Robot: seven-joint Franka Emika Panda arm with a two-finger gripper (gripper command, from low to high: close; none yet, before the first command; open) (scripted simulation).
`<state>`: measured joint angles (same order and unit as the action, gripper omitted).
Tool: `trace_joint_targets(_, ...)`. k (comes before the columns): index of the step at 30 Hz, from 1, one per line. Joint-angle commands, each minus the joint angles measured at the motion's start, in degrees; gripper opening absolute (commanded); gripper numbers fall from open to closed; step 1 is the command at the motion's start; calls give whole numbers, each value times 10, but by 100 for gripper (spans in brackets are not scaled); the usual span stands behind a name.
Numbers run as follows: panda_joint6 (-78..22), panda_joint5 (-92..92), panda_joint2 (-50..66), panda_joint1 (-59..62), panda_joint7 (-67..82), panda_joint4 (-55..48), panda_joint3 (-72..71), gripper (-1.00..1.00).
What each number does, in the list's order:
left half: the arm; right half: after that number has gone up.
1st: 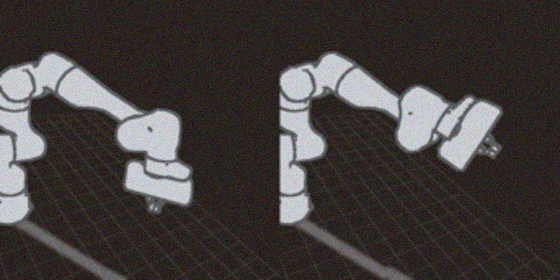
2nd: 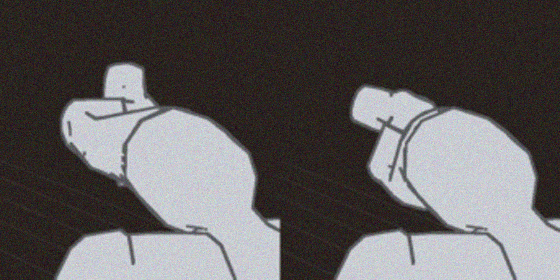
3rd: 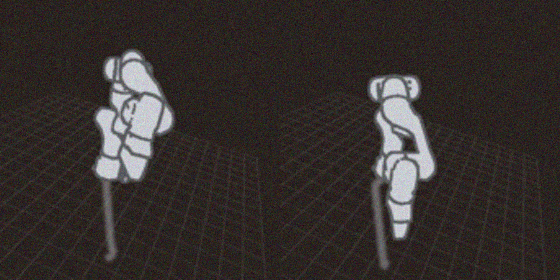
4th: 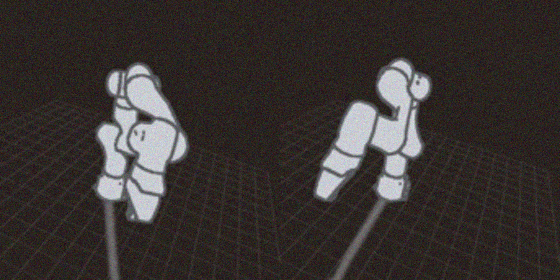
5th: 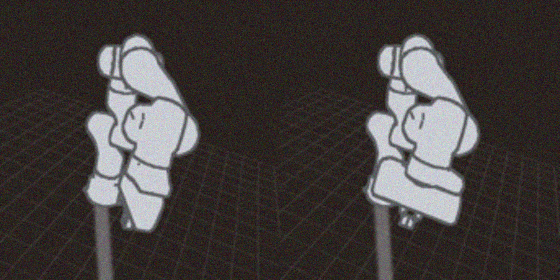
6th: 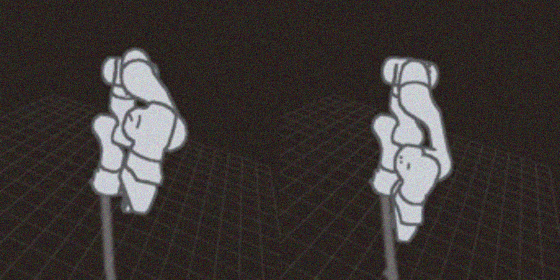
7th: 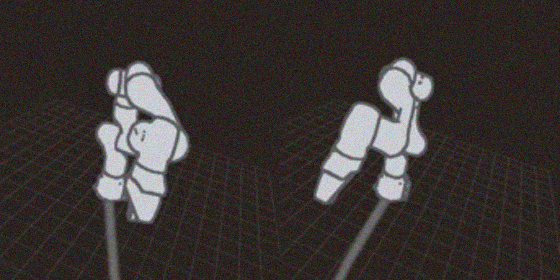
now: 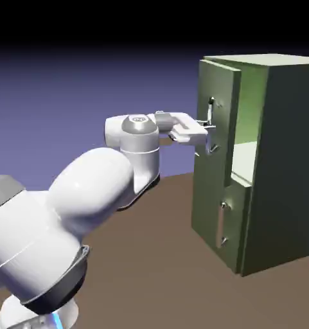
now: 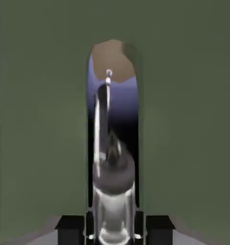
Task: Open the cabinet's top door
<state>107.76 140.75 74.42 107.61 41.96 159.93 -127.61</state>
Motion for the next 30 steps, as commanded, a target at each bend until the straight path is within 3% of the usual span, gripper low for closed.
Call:
trace_joint_targets(1,-24,-13,-5,-3,-7,8,-13,-100)
trace_joint_targets(14,-348,-233,-142,-117,-123,18,-162,-100)
trace_joint_targets(21,-491,-395,-285,-209,-221,-59,-193,-100)
trace_joint_targets(30,-569,-576,-472,-279,-318,-197,-177,-100)
